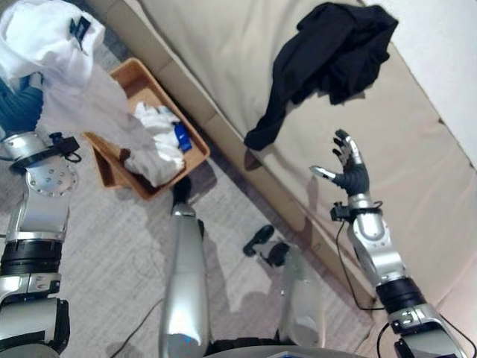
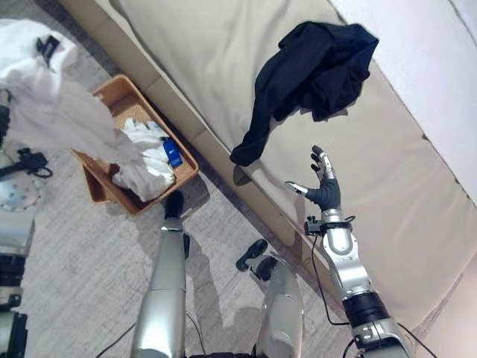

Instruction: Pick up clothes into the bucket

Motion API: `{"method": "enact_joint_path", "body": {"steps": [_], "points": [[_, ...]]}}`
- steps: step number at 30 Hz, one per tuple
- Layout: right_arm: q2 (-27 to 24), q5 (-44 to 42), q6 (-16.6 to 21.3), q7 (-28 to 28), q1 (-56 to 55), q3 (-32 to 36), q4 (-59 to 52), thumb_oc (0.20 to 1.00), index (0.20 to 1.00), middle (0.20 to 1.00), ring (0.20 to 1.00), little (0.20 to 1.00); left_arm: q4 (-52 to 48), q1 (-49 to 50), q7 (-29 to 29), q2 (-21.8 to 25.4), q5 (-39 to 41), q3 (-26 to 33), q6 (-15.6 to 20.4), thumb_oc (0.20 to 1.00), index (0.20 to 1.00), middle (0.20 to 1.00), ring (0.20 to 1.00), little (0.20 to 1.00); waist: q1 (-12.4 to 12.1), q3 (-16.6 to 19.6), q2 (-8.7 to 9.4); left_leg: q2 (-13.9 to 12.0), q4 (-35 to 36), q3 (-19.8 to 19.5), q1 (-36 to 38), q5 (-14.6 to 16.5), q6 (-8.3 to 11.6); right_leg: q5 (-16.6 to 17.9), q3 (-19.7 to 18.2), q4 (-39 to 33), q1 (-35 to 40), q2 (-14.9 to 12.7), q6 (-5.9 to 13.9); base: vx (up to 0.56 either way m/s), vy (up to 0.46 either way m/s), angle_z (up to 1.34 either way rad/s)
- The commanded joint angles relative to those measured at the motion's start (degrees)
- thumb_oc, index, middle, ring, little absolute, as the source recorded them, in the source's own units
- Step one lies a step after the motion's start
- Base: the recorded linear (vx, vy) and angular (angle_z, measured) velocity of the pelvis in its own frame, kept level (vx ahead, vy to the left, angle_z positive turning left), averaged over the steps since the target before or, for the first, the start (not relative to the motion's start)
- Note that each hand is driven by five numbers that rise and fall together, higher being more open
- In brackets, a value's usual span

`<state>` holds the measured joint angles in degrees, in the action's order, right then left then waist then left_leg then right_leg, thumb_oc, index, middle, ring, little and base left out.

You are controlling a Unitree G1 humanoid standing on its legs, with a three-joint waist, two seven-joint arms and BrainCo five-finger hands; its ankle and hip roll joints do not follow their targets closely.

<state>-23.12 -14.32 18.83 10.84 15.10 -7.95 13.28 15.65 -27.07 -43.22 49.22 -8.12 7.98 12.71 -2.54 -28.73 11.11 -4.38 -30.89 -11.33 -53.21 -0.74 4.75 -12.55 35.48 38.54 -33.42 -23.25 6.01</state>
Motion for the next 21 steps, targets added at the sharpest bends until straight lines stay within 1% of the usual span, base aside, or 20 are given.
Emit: {"method": "enact_joint_path", "body": {"steps": [1,5,8,11,13,17,21], "points": [[-1.92,-3.00,4.09,1.33,-0.52,1.12,-5.08,1.000,1.000,1.000,1.000,1.000,1.07,-5.91,-3.32,1.24,1.17,1.66,2.12,0.200,0.200,0.200,0.200,0.200,0.22,1.88,1.25,-2.15,-6.23,1.42,-1.41,6.77,-0.92,6.23,-3.29,-2.60,-1.56,-0.66,4.76,0.00,0.000,0.00],[-1.95,-3.12,4.17,1.68,-0.29,1.45,-5.68,1.000,1.000,1.000,1.000,1.000,2.18,-5.96,-3.20,0.77,2.31,1.64,2.02,0.200,0.200,0.200,0.200,0.200,0.51,1.67,1.70,-2.00,-8.01,1.01,-3.53,7.50,-1.19,5.76,-3.36,-1.50,-3.57,-0.71,4.70,0.00,0.006,0.01],[-2.38,-3.55,4.18,1.65,0.14,1.68,-6.97,1.000,1.000,1.000,1.000,1.000,6.49,-6.48,-2.51,0.16,6.04,1.16,2.57,0.200,0.200,0.200,0.200,0.200,1.22,1.15,2.34,-2.00,-9.44,0.68,-5.62,7.94,-1.50,5.62,-3.43,-0.69,-5.64,-0.56,4.65,0.00,0.017,0.02],[-2.64,-3.73,4.26,1.73,0.44,1.54,-7.29,1.000,1.000,1.000,1.000,1.000,8.61,-7.09,-2.44,0.11,8.12,0.92,3.29,0.200,0.200,0.200,0.200,0.200,1.48,1.21,2.53,-2.04,-10.18,0.68,-6.65,8.19,-1.63,5.56,-3.90,-0.17,-7.01,-0.52,4.60,0.00,0.025,-0.05],[-3.13,-3.85,4.39,2.21,1.13,1.39,-7.68,1.000,1.000,1.000,1.000,1.000,11.35,-7.97,-1.71,0.75,10.70,0.04,3.77,0.200,0.200,0.200,0.200,0.200,1.90,0.49,2.89,-2.21,-11.57,0.71,-8.05,8.54,-1.93,5.68,-4.19,0.42,-8.35,-0.56,4.67,-0.01,0.049,-0.09],[-3.06,-3.59,4.44,2.98,1.85,1.91,-8.29,1.000,1.000,1.000,1.000,1.000,13.13,-8.55,-0.71,-0.42,13.98,-0.54,4.83,0.200,0.200,0.200,0.200,0.200,2.33,-0.24,2.78,-1.98,-12.33,0.84,-9.48,8.78,-2.02,5.42,-4.32,1.36,-10.06,-1.00,4.63,0.00,0.039,-0.07],[-2.87,-3.39,4.30,3.04,1.96,1.44,-7.94,1.000,1.000,1.000,1.000,1.000,15.90,-9.66,0.14,-1.34,16.20,-1.53,5.43,0.200,0.200,0.200,0.200,0.200,3.00,0.01,2.91,-1.94,-12.72,0.85,-11.01,8.76,-2.04,5.33,-4.99,1.88,-11.96,-1.18,4.45,-0.01,0.016,0.00]]}}
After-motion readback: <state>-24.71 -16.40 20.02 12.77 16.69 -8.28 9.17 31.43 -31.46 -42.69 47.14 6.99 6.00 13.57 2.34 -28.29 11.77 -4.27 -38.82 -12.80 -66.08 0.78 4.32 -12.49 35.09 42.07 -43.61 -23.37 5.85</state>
